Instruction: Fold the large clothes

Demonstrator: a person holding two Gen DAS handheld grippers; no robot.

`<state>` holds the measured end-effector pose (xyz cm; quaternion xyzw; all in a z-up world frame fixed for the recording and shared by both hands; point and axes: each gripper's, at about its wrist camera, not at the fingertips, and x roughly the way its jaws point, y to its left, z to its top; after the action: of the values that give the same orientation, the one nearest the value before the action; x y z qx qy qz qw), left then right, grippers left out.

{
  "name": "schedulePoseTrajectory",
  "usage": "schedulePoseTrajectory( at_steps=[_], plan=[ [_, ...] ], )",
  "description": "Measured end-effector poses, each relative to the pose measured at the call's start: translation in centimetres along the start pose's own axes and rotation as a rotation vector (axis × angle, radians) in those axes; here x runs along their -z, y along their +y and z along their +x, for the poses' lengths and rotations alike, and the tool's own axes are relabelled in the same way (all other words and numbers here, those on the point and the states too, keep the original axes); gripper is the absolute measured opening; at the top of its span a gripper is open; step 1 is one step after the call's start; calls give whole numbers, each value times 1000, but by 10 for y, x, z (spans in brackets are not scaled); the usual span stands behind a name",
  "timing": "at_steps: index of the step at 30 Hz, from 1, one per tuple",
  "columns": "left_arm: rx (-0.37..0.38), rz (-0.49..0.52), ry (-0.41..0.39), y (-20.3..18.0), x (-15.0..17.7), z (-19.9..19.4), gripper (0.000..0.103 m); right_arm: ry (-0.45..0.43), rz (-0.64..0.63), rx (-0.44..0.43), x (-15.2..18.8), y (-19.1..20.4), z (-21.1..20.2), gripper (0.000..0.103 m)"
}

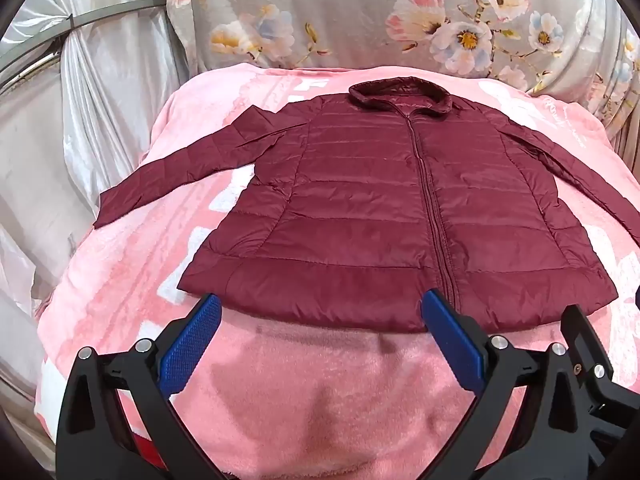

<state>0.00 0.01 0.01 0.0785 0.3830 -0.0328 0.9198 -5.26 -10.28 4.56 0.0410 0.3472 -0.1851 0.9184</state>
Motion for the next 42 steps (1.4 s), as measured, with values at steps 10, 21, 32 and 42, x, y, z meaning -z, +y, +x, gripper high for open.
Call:
schedulePoseTrajectory(
  at_steps=[10, 21, 32, 42],
  plan=[
    [-2, 0, -6, 6, -3, -6, 98, -7, 3, 4, 3, -1, -3, 98],
    [-5, 4, -12, 3, -3, -8, 98, -13, 6, 0, 4, -2, -3, 98],
    [-6, 0, -17, 3, -2, -11, 98, -18, 6, 0, 5, -1, -7, 98],
    [-5, -1, -16, 3, -2, -11, 98, -21, 6, 0, 7, -1, -8, 98]
  ],
)
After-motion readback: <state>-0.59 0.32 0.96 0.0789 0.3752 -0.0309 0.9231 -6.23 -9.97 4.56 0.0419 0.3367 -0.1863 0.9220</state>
